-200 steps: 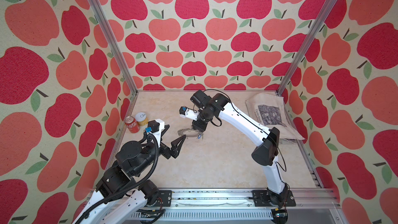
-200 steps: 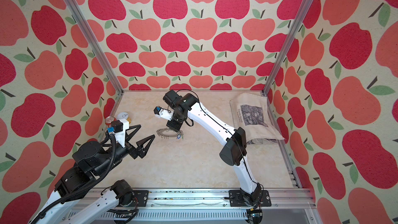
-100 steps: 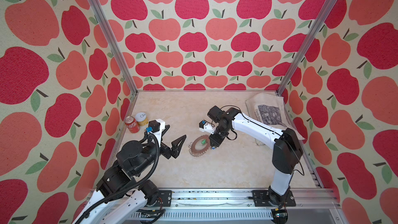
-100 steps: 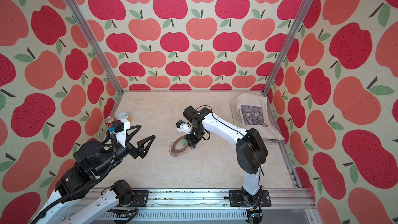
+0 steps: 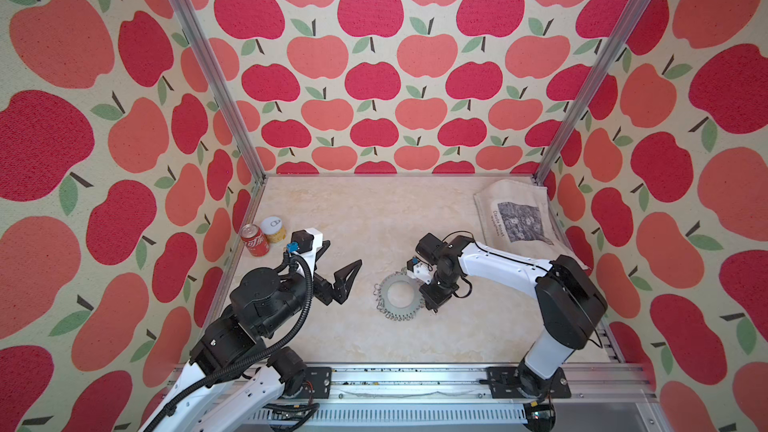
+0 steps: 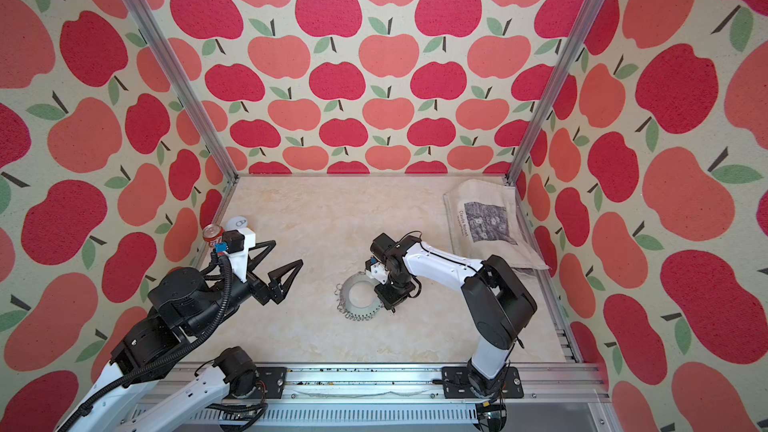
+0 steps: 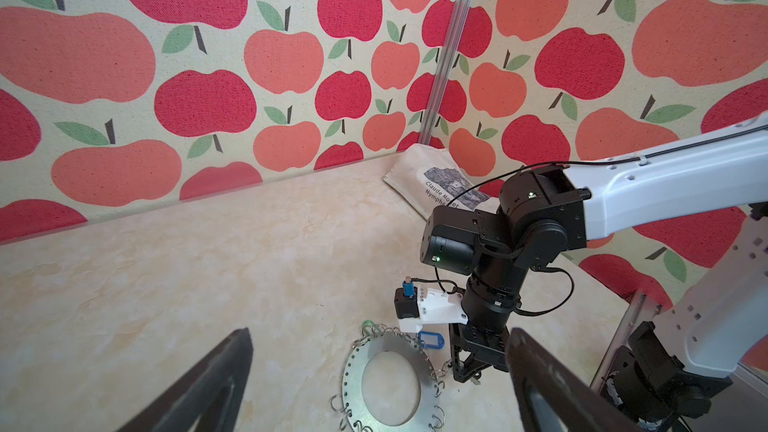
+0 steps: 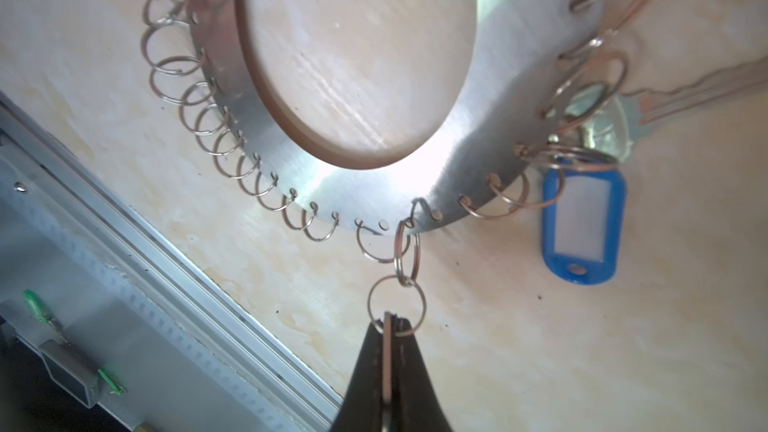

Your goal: Put the keys on the keyring

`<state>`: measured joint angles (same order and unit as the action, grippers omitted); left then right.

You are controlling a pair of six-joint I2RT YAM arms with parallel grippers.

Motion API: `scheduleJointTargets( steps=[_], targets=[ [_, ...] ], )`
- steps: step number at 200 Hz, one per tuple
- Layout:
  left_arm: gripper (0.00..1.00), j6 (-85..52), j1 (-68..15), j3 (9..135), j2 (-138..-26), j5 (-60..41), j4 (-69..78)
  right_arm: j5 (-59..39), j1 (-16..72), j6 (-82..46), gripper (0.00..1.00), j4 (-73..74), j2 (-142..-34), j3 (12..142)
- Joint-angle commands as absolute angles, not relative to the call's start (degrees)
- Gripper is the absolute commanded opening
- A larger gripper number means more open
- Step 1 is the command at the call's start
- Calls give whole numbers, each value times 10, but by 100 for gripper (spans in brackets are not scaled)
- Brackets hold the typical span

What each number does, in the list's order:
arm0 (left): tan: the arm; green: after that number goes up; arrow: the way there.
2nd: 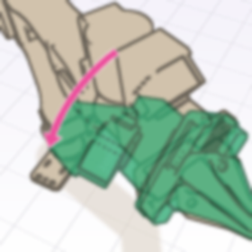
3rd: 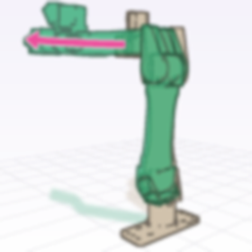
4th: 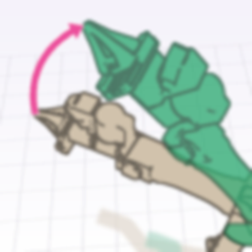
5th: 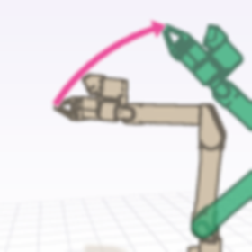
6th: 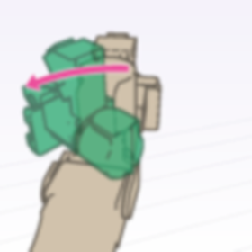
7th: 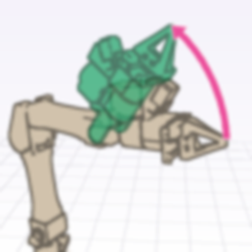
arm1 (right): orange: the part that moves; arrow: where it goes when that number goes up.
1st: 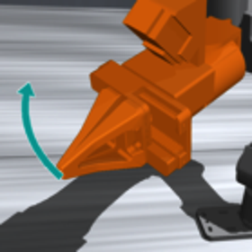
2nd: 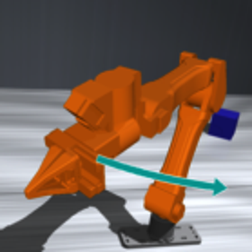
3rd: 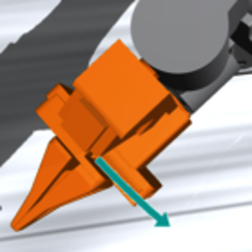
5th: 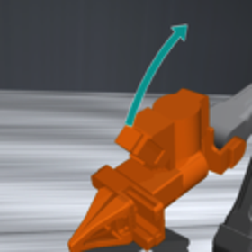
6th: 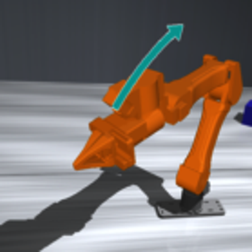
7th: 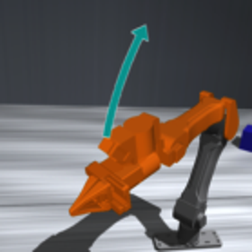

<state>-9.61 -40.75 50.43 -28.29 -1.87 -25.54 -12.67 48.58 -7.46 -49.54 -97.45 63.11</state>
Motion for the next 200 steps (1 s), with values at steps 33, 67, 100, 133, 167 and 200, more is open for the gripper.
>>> scheduleJointTargets(
  steps=[33,67,100,133,167,200],
  targets=[
    [98,-109,-410,521,-313,38,-282,1,478,-168,47,-490,-895,567],
    [99,-115,-410,515,-334,98,-288,36,453,-173,53,-485,-816,550],
    [99,-107,-407,498,-363,165,-276,43,404,-140,61,-462,-754,544],
    [99,-85,-377,454,-382,201,-213,30,341,-98,70,-399,-703,529],
    [99,-94,-320,414,-418,180,-152,6,276,-64,95,-317,-659,509],
    [99,-58,-288,377,-459,199,-95,4,218,-33,99,-243,-633,487]
  ],
)
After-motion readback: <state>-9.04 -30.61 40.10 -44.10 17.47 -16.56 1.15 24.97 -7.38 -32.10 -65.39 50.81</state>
